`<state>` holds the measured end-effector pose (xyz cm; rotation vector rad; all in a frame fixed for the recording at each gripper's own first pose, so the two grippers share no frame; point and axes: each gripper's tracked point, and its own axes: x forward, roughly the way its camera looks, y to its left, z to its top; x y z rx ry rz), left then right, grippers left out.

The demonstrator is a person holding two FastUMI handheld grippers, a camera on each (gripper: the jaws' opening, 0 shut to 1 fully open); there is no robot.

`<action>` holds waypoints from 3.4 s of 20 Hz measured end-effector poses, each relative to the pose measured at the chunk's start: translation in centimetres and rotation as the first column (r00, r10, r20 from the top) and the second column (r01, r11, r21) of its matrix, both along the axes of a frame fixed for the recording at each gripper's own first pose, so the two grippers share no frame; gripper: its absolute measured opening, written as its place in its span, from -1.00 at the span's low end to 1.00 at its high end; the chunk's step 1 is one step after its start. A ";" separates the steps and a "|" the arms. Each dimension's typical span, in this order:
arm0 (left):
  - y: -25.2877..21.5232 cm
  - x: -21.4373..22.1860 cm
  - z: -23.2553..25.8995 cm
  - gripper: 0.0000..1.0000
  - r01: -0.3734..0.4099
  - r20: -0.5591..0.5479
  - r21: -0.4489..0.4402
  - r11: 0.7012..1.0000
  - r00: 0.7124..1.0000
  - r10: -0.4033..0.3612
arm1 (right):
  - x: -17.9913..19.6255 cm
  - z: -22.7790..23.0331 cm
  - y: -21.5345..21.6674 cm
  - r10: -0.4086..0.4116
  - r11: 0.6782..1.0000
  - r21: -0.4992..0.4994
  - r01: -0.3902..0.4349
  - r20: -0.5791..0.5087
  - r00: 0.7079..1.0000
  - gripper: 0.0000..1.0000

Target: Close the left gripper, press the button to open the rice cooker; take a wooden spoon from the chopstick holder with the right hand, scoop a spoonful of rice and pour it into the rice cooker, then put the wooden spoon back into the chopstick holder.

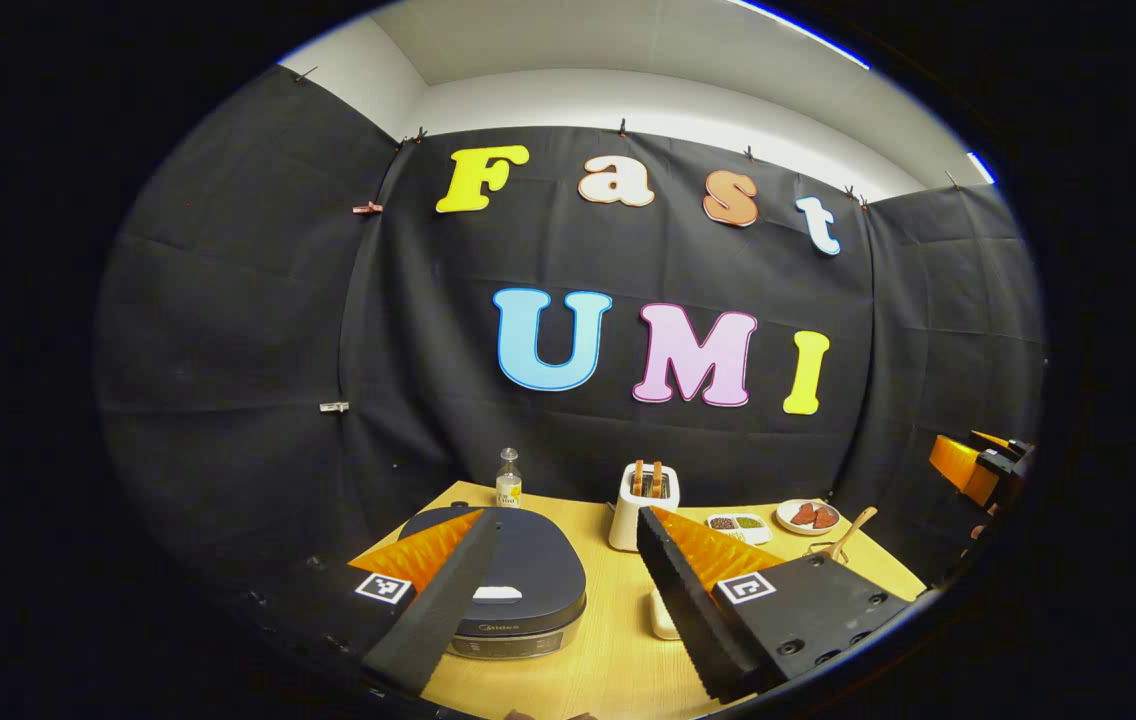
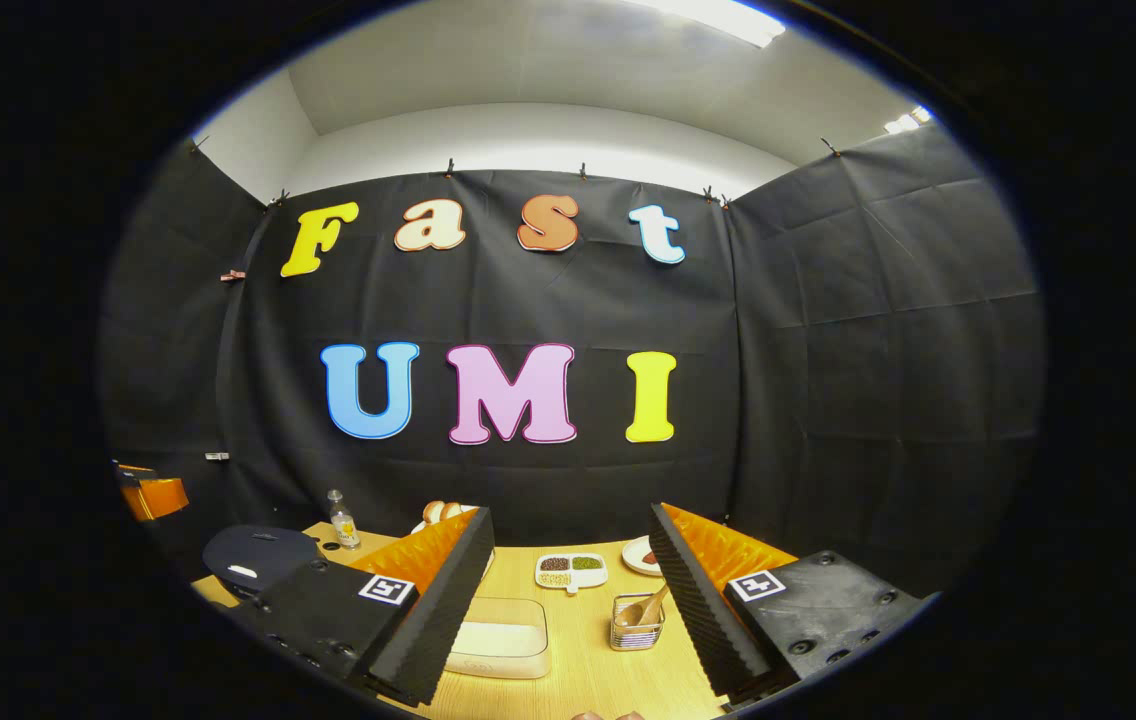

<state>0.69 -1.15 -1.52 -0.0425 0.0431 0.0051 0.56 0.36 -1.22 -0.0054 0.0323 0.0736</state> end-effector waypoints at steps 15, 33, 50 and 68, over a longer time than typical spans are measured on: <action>4.8 0.8 -2.7 0.88 -0.035 -0.085 -0.044 0.998 0.996 0.031 | -1.3 -0.5 0.8 0.003 1.000 -0.004 -0.003 -0.022 1.000 0.96; 8.6 6.3 -9.3 -0.88 -0.050 -0.337 -0.156 0.986 0.942 -0.005 | 0.0 -3.1 -0.6 0.021 1.000 0.017 -0.019 -0.075 0.997 0.96; 6.6 10.0 -17.4 -0.86 -0.108 -0.549 -0.176 0.978 0.836 -0.006 | 5.1 -8.4 -4.0 0.016 0.999 0.048 -0.008 -0.177 0.984 0.96; 6.6 10.3 -7.3 -0.87 -0.195 -0.237 0.040 0.980 0.951 0.199 | 7.9 -10.7 -5.9 0.024 0.999 0.046 -0.015 -0.216 0.976 0.96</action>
